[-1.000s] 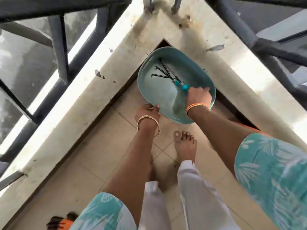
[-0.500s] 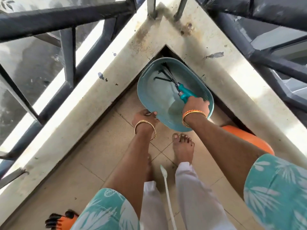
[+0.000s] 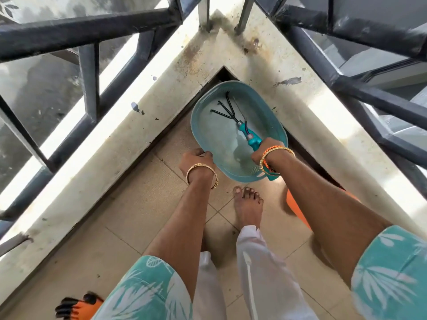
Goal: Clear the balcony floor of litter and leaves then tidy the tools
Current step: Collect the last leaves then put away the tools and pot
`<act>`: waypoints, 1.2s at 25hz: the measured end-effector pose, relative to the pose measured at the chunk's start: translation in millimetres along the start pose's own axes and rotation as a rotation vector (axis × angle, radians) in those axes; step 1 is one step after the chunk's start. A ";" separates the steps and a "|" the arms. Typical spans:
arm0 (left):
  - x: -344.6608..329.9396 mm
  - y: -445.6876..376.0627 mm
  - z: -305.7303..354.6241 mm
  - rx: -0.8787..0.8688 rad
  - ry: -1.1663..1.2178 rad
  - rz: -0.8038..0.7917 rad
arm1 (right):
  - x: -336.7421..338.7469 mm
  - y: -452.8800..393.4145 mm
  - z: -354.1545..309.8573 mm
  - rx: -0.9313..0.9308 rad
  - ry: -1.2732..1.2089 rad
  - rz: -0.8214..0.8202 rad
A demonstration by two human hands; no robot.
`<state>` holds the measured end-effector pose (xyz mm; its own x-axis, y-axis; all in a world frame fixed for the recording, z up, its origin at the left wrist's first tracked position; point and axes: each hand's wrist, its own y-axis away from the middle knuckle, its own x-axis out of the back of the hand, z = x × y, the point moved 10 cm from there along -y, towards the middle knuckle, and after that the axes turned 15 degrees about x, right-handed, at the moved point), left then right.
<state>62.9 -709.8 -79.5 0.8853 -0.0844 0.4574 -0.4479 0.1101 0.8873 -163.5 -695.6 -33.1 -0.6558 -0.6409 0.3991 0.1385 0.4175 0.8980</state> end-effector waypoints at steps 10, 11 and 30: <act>-0.8 16.8 10.4 0.014 -0.115 -0.135 | 26.2 -11.4 -20.6 0.192 -0.053 0.360; -0.7 17.3 11.0 0.007 -0.110 -0.144 | 24.4 -21.2 -25.0 0.199 -0.029 0.368; 44.6 90.3 6.9 -0.374 -0.417 0.040 | 8.2 15.2 -0.1 0.179 0.181 0.373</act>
<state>61.1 -710.4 21.3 0.7102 -0.4488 0.5424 -0.3382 0.4583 0.8219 -166.7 -694.5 -16.2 -0.4432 -0.5211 0.7294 0.1994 0.7360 0.6469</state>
